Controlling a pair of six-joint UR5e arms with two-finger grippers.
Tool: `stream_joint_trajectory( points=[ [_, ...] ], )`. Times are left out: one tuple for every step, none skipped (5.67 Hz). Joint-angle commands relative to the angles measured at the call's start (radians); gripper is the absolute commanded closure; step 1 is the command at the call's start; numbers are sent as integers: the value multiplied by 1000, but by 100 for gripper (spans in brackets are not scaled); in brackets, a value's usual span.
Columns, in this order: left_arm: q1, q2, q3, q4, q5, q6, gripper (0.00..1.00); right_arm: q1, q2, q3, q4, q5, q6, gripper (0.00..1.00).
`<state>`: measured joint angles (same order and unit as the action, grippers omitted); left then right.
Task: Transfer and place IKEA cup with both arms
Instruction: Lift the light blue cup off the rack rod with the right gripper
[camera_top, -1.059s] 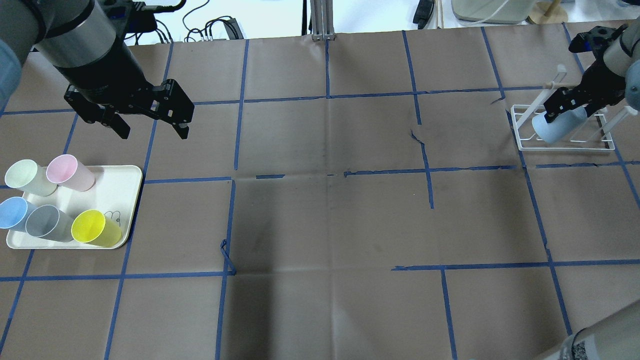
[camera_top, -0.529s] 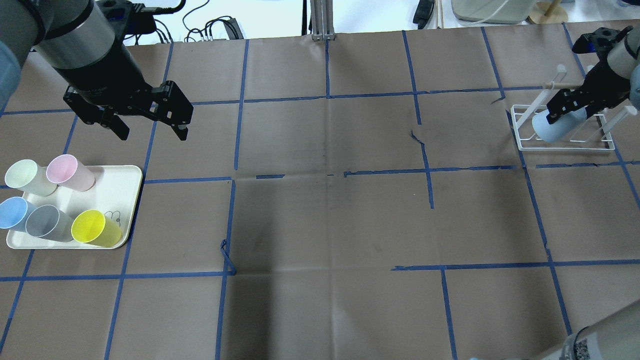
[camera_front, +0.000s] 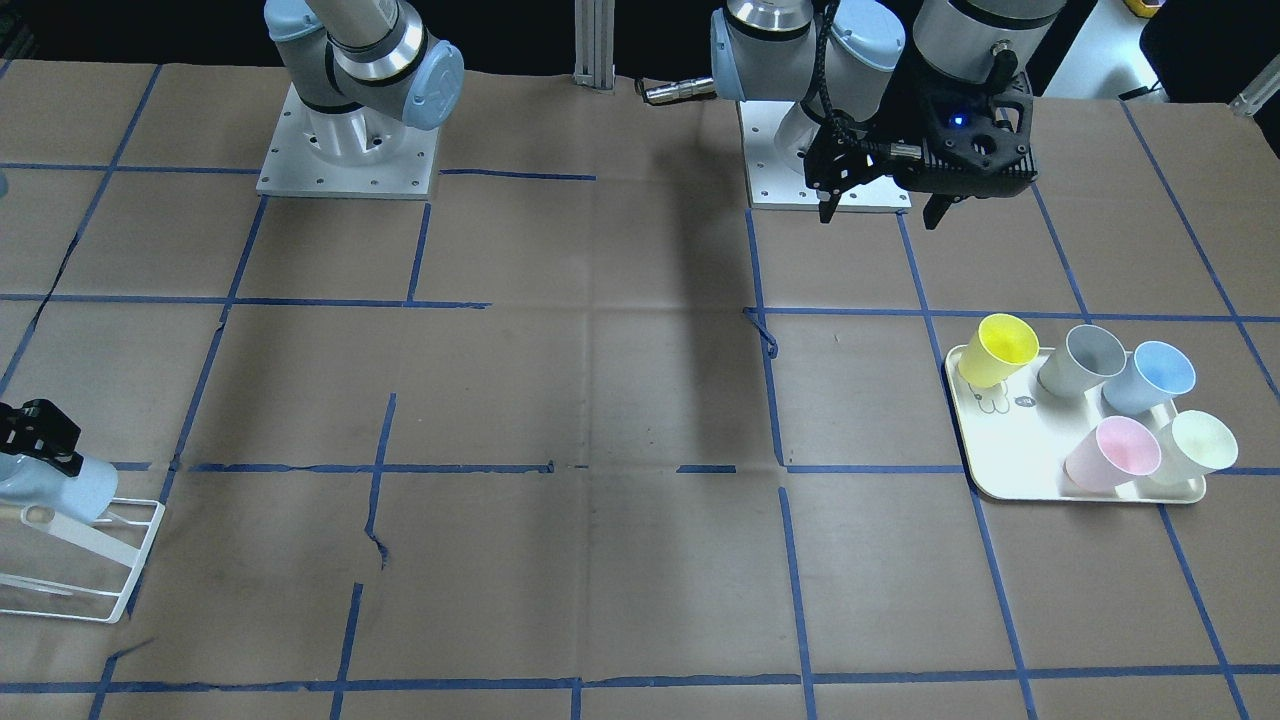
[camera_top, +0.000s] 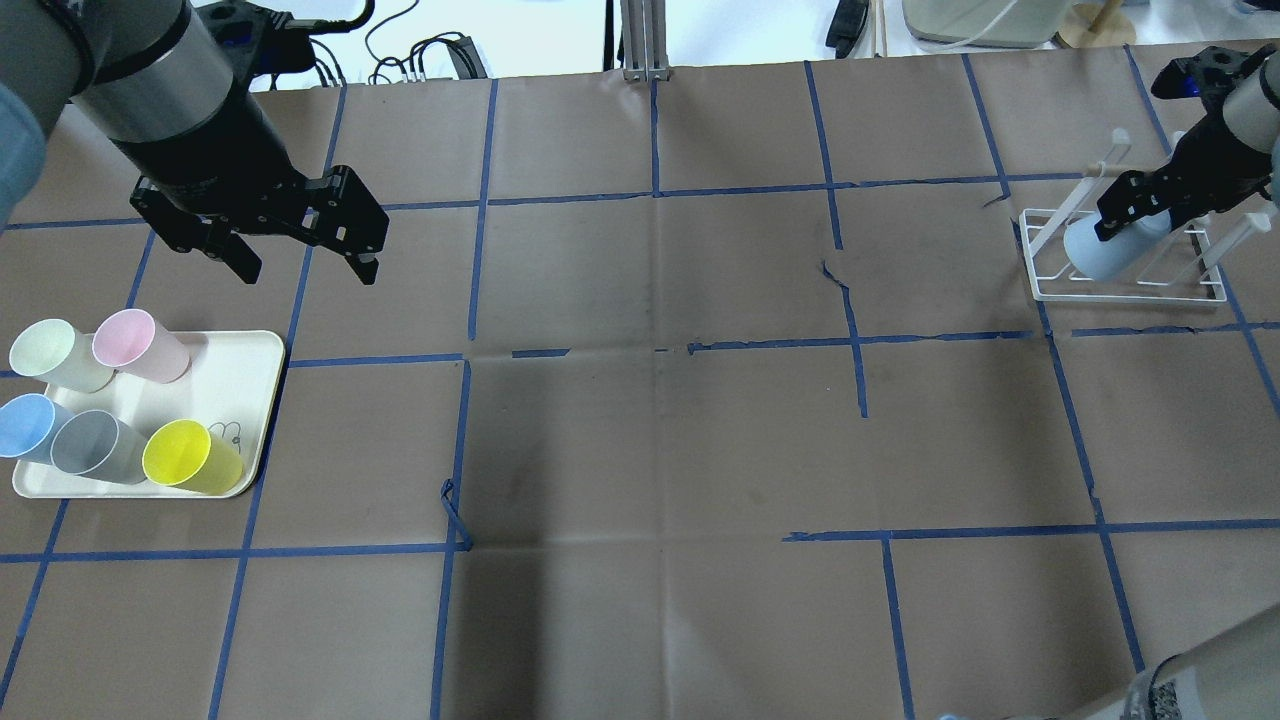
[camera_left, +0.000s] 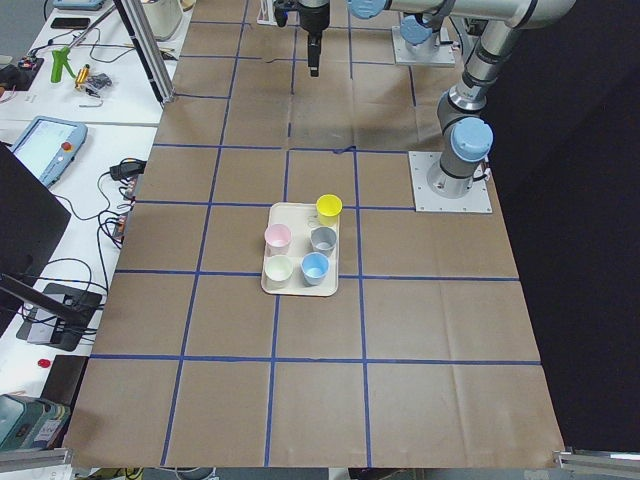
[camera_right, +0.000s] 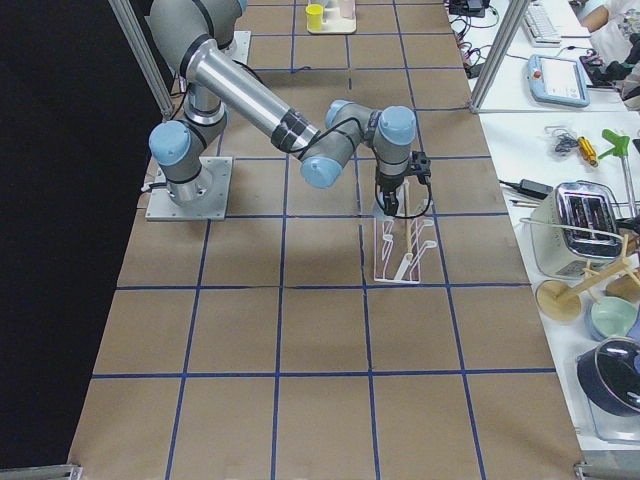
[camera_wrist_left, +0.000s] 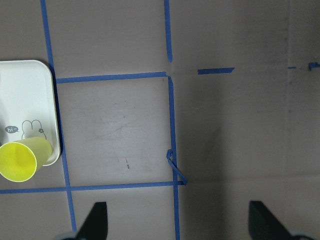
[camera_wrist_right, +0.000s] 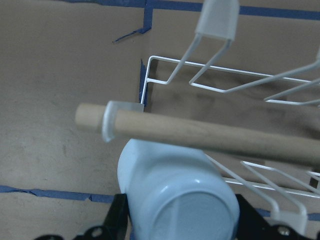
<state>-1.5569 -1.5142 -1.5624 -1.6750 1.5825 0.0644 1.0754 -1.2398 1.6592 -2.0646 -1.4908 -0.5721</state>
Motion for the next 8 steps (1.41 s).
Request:
stream_joint_trajectory(
  points=[
    [1,-1,-1,0,1,3,1,0,-50,-24,48,-5,8,60],
    [1,-3,-1,0,2,5,1,0,-87,-26,87,-8,9,60],
    [1,-3,-1,0,1,5,1,0,-142,-35,139,-16,9,60],
    [1,-4,-2,1,1,5,1,1,-202,-71,237,-19,9,60],
    [3,-6,-2,1,-2,23,1,6,-243,-137,358,-17,5,60],
    [3,-8,-4,1,-6,76,1,20,-272,-201,502,3,-3,60],
    [11,-6,-4,1,-6,113,1,53,-314,-228,624,83,-3,59],
    [32,-5,-5,-5,-18,196,1,81,-354,-228,734,192,-3,60]
  ],
)
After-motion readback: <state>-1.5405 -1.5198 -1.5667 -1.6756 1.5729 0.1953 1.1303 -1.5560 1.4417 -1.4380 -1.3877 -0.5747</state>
